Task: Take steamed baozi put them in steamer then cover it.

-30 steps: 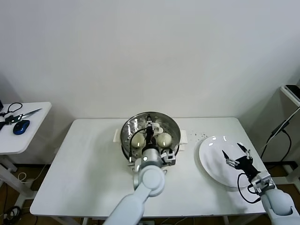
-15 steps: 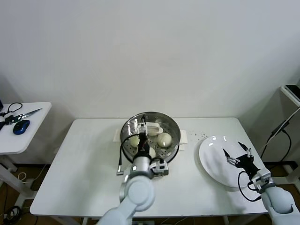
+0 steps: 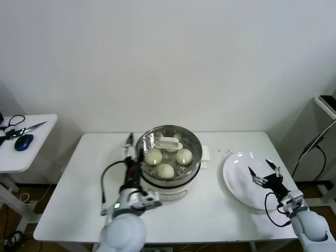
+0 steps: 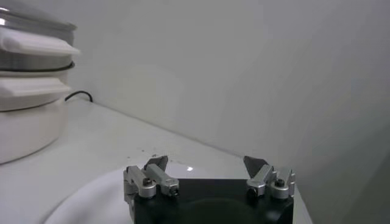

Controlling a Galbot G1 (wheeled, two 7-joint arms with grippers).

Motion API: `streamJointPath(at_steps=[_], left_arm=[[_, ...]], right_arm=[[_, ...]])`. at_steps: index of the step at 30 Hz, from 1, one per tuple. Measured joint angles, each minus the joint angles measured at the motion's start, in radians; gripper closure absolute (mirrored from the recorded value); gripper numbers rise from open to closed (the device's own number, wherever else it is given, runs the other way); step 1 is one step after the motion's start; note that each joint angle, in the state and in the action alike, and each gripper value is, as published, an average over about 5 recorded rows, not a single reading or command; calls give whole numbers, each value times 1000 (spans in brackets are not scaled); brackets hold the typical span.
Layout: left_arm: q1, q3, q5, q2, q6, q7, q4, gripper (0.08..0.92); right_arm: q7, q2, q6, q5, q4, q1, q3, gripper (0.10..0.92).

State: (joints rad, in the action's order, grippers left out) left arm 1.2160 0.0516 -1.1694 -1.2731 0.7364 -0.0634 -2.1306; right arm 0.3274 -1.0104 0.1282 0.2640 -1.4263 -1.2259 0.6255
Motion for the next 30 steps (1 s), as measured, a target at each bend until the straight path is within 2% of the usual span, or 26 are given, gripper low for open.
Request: streamJointPath(at_steps=[6,12,17,22,30], left_arm=[[127,198,328,-21,-32,120,-20,177],[203,396,671,-47,-232,176,30,177],[235,524,925,-57,-449,179,101,177],[258,596,1107,-60,-618,154,174,177],[282,634,1242,-59,-756,122,249,177]], right_arm=[[2,-9,-1,23,-13,-7,3,203],[2,-16,-2,42,-29,-15,7,203],[2,-25,-4,52,-39,-23,9,203],[4,-34,-6,65,-52,-33,9,203],[4,-51,-5,80,-57,-41,14,203]])
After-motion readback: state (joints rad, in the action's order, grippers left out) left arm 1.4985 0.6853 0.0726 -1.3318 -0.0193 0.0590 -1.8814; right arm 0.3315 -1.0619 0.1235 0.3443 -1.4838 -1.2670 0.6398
